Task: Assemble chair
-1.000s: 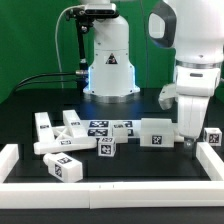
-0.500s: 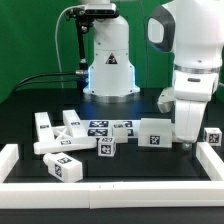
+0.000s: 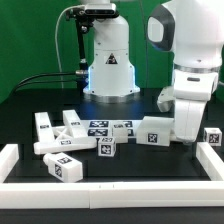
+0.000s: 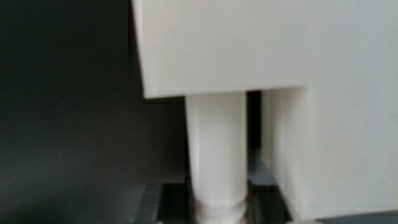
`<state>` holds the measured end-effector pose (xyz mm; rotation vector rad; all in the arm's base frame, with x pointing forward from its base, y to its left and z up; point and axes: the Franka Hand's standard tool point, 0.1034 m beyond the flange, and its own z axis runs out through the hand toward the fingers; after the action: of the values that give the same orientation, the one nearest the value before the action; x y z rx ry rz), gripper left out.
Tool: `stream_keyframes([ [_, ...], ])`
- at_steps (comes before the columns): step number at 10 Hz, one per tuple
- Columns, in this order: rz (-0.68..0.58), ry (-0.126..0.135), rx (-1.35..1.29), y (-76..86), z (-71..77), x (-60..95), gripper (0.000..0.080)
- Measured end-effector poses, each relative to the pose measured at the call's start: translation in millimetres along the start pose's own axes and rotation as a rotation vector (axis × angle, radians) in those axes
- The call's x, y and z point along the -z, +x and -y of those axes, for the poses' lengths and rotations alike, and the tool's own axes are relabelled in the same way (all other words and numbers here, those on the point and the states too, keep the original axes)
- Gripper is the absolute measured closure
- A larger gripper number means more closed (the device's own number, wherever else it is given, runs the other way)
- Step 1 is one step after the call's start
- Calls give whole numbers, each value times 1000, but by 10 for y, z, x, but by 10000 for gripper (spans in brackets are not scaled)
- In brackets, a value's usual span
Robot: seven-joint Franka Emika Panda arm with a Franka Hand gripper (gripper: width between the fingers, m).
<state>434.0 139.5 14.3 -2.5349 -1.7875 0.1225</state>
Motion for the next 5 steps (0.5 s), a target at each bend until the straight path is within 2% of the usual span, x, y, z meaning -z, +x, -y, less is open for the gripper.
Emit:
stream_keyframes([
  [3,48,44,-44,-161,-173,471,679],
  [4,53,44,-72,-205,-311,606,679],
  [5,46,37,-71,-184,-295,549,678],
])
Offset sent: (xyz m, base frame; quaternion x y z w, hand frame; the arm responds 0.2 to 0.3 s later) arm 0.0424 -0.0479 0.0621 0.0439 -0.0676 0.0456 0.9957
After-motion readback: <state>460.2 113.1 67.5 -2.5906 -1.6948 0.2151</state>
